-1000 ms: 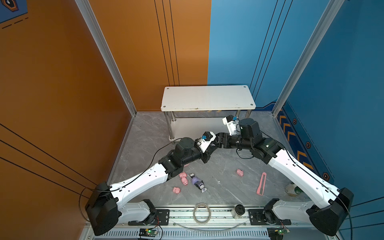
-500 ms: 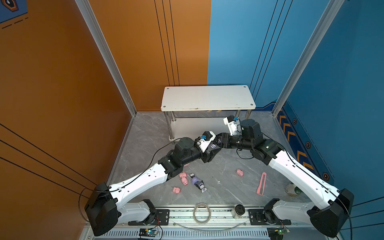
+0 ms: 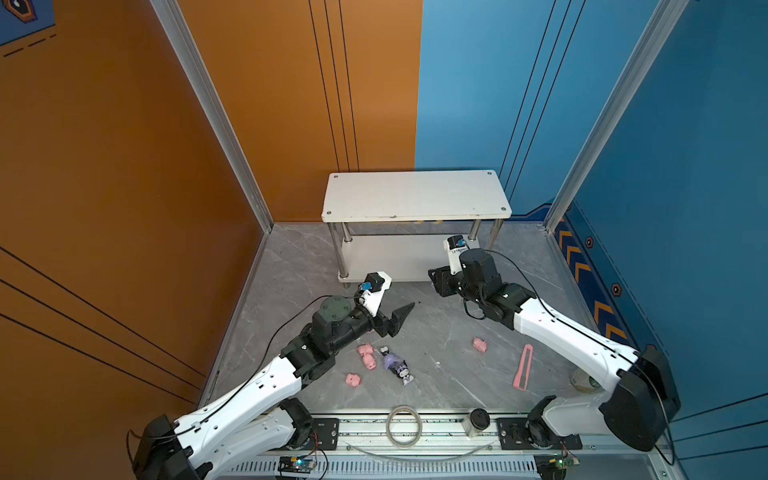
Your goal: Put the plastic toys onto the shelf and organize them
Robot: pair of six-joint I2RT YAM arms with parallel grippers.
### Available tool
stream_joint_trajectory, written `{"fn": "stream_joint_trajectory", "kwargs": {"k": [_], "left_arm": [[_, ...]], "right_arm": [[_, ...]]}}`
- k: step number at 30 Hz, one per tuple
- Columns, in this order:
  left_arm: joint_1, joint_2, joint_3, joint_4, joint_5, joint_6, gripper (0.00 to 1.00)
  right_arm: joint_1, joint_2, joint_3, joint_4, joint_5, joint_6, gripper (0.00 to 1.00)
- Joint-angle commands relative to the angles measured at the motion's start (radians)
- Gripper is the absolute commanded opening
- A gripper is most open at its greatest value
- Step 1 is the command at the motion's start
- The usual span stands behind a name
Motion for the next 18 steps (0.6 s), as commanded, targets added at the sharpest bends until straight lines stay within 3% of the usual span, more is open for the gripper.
{"fn": "stream_joint_trajectory", "kwargs": {"k": [1, 7, 18], "left_arm": [[0.030, -0.091, -0.041, -0.061, -0.073, -0.041, 0.85], [0.039, -0.159, -0.069, -0.078, -0.114, -0.040, 0.85], [0.047, -0.095, -0.053, -0.069, -0.085, -0.039, 0.85]], "right_arm": [[-0.033, 0.092, 0.015, 0.116, 0.140, -0.063, 0.19], [-0.100, 0.251, 0.115, 0.113, 0.195, -0.019, 0.18], [-0.140, 0.405, 0.226, 0.113, 0.220, -0.111, 0.18]]}}
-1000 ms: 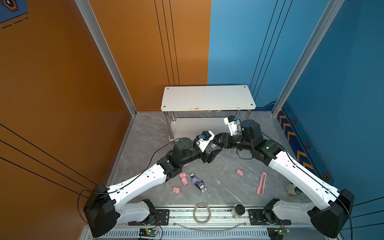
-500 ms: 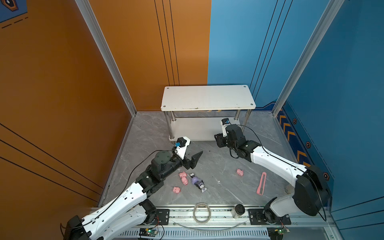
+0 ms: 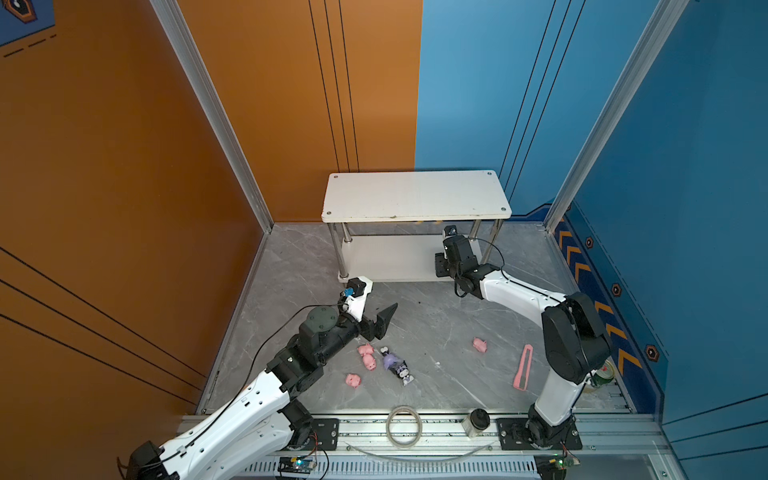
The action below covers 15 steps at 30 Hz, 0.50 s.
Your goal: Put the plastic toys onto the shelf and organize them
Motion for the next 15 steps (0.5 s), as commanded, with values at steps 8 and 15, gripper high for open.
{"fn": "stream_joint_trajectory", "kwargs": {"k": [8, 15], "left_arm": [[0.024, 0.008, 0.009, 0.003, 0.001, -0.018, 0.90], [0.032, 0.031, 0.017, 0.012, 0.015, -0.028, 0.90]], "right_arm": [[-0.042, 0.052, 0.029, 0.024, 0.051, -0.054, 0.19], [-0.066, 0.059, 0.013, 0.033, 0.047, -0.068, 0.19]]}}
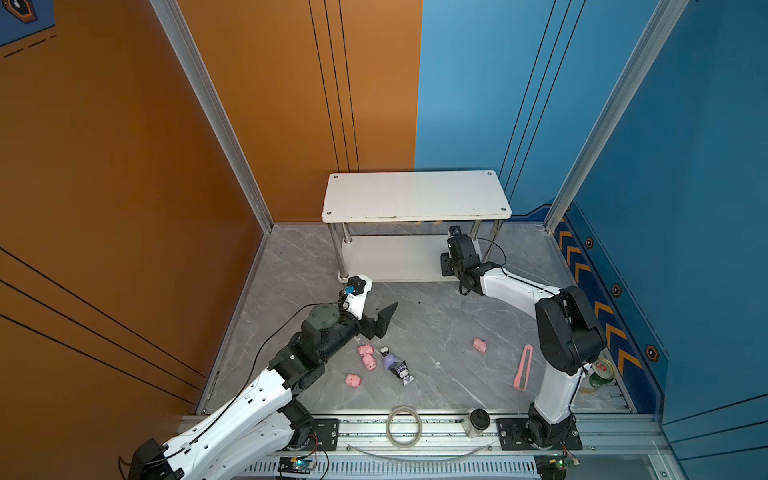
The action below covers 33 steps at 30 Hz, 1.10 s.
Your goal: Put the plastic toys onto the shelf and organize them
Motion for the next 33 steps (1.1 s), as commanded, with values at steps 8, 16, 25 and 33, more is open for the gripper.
{"fn": "stream_joint_trajectory", "kwargs": {"k": [8, 16, 25, 33], "left_arm": [[0.013, 0.009, 0.020, 0.008, 0.017, -0.017, 0.91], [0.020, 0.019, 0.022, 0.012, 0.021, -0.019, 0.92], [0.024, 0.017, 0.018, 0.013, 0.027, -0.021, 0.92], [0.027, 0.014, 0.016, 0.012, 0.027, -0.023, 0.93]], "right_arm": [[-0.028, 0.043, 0.014, 0.041, 0.029, -0.016, 0.20], [-0.025, 0.065, 0.022, 0.043, 0.095, 0.039, 0.25], [-0.008, 0.072, 0.026, 0.038, 0.129, 0.043, 0.42], [-0.006, 0.079, 0.033, 0.026, 0.123, 0.050, 0.59]]}}
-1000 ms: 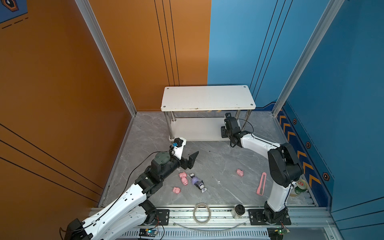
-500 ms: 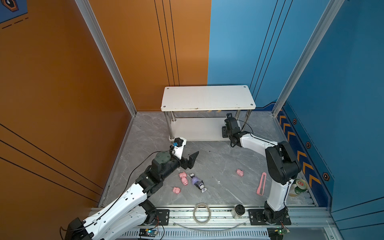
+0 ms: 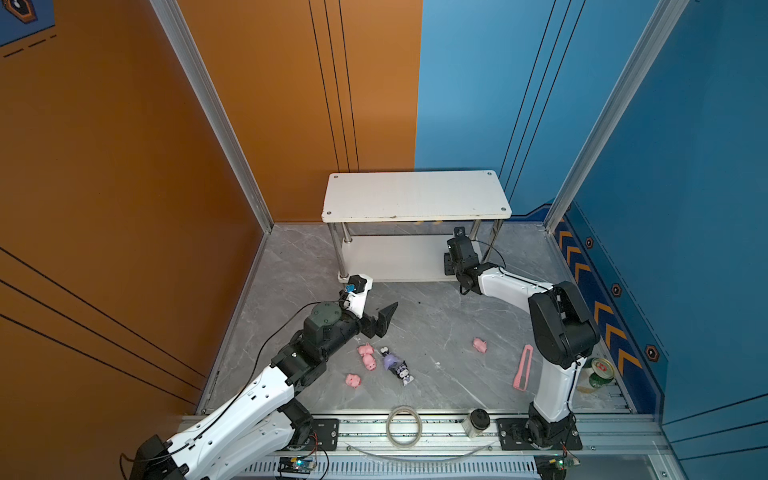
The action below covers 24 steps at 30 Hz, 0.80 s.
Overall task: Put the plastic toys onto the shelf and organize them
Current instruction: 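Lower the Kuromi onto the lower shelf near its far leg and open the right gripper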
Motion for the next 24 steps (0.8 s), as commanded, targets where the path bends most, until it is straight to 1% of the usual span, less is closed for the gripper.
{"fn": "stream_joint_trajectory", "kwargs": {"k": [1, 9, 10, 13, 17, 24], "left_arm": [[0.012, -0.006, 0.016, 0.011, 0.014, -0.013, 0.93], [0.012, -0.007, 0.015, 0.010, 0.013, -0.014, 0.94], [0.012, -0.008, 0.015, 0.010, 0.013, -0.014, 0.94], [0.012, -0.011, 0.014, 0.007, 0.013, -0.014, 0.94], [0.012, -0.017, 0.009, 0.005, 0.009, -0.014, 0.94], [0.013, -0.016, 0.009, 0.007, 0.008, -0.014, 0.94]], "right_arm": [[0.005, 0.023, 0.028, -0.010, 0.017, 0.014, 0.60], [0.004, 0.023, 0.050, -0.023, -0.007, 0.015, 0.67], [0.004, 0.023, 0.053, -0.025, -0.011, 0.014, 0.67], [0.000, 0.021, 0.059, -0.024, -0.047, 0.014, 0.63], [-0.006, 0.018, 0.054, -0.017, -0.123, 0.010, 0.62], [-0.019, 0.017, 0.047, -0.024, -0.188, 0.005, 0.63]]}}
